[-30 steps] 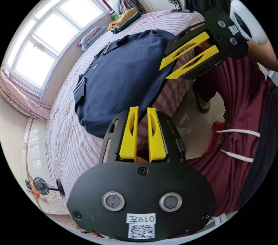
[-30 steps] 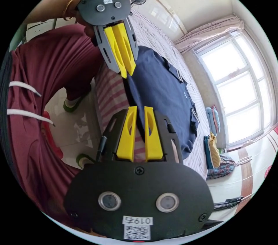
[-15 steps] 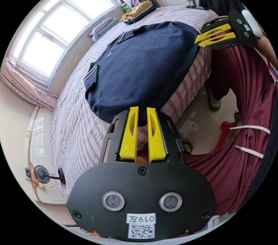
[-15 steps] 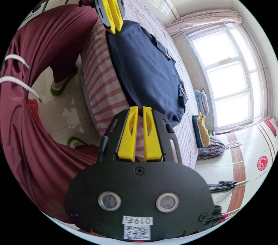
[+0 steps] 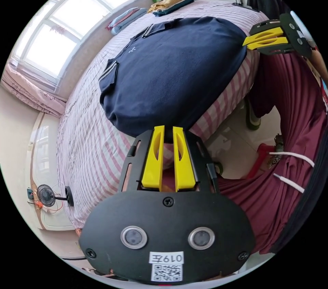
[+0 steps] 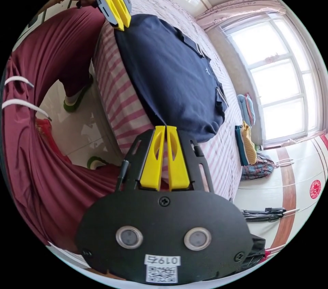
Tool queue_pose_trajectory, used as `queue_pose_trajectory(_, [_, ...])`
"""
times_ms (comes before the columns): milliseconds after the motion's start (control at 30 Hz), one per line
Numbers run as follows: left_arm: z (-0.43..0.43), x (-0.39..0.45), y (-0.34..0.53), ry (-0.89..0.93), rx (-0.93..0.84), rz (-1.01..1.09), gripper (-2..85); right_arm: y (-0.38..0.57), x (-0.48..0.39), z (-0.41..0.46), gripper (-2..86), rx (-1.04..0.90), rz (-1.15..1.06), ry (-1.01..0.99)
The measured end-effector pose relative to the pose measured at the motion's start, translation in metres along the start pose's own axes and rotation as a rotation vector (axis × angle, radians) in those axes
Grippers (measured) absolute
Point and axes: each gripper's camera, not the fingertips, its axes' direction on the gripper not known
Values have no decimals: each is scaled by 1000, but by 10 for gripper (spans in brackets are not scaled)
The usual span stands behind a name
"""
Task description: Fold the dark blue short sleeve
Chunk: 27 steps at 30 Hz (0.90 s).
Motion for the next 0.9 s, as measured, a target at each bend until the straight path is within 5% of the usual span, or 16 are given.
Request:
queue_pose_trajectory(400, [-4, -83, 56, 156, 97, -275, 8, 77, 59, -6, -2, 165, 295, -89])
queue_pose_trajectory(667, [15, -140, 137, 441, 173, -533, 7, 133, 69, 11, 24, 170, 380, -251])
queue_pose_trajectory(800, [36, -183, 175, 726, 336, -838, 8, 171, 105, 24, 68, 230, 622, -333])
queue_pose_trajectory(900, [49, -197, 186, 750, 364, -927, 9, 213, 142, 55, 102, 304, 910, -599])
